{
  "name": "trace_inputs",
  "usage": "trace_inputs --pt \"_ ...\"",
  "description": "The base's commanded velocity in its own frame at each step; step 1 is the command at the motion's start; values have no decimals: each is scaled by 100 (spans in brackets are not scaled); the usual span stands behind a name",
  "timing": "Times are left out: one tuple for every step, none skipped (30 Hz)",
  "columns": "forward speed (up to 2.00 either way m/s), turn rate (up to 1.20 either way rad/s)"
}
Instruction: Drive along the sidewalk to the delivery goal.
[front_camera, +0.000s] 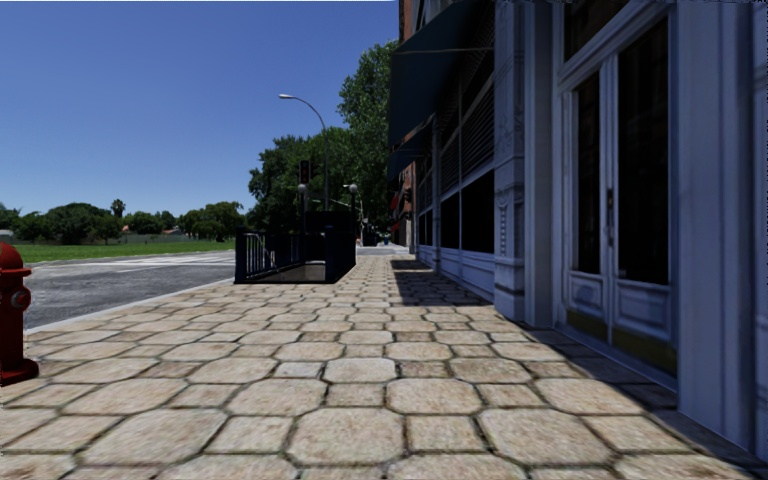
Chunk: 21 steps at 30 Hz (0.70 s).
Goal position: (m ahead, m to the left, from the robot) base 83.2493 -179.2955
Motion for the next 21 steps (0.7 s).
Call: trace_inputs --pt "200 0" --pt "200 0" --pt "200 0" --pt "200 0" --pt "200 0" --pt "200 0" --pt "200 0" --pt "200 0" --pt "200 0" --pt "200 0" --pt "200 0" --pt "200 0" --pt "200 0" --pt "200 0" --pt "200 0" --pt "200 0" --pt "200 0" --pt "200 0" --pt "200 0" --pt "200 0" --pt "200 0"
